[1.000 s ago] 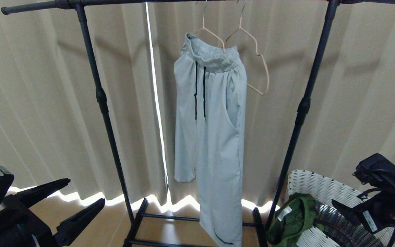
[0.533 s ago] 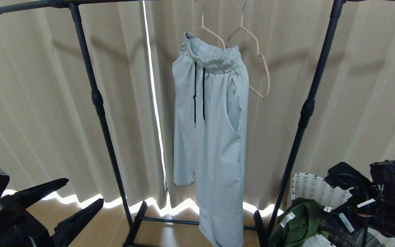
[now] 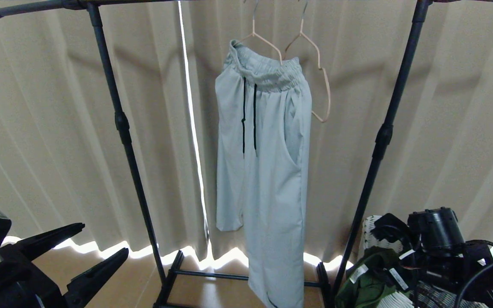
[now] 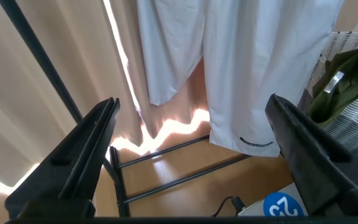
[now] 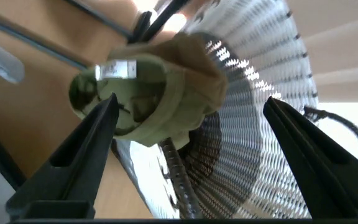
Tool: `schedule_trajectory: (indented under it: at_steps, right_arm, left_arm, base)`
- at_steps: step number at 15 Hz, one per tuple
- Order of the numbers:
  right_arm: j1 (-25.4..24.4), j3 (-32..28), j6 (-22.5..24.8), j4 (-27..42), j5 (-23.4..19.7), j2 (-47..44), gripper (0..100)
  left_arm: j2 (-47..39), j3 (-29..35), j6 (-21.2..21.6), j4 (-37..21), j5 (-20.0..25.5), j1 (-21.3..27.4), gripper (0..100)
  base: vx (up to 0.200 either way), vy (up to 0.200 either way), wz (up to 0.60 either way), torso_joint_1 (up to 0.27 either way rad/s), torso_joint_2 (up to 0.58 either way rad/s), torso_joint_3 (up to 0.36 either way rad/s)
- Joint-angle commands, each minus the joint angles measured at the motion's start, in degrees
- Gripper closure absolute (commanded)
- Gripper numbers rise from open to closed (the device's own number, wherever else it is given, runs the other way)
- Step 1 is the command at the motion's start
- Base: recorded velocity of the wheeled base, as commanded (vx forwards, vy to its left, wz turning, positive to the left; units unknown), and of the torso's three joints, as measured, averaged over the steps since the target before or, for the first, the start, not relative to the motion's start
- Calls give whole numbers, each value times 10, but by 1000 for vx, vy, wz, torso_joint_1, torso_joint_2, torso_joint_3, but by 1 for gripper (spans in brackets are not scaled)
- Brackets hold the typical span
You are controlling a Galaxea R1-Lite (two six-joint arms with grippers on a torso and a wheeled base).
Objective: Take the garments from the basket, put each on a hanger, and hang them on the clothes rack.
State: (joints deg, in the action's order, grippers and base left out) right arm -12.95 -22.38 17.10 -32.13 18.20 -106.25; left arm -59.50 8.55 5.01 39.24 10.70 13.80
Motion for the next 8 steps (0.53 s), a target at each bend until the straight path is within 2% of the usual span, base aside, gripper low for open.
schedule_trajectory:
  at_steps: [1,8]
  right_arm:
    - [4,-14,-1,-6,11,-42,0]
    - [32,-45,-1,-16,31,-84,0]
  left_arm:
    - [1,0,0,0,0,0,0]
    - [8,0,1,0,0,0,0]
  base:
    - [0,0,0,0,0,0]
    - [0,0,0,0,0,0]
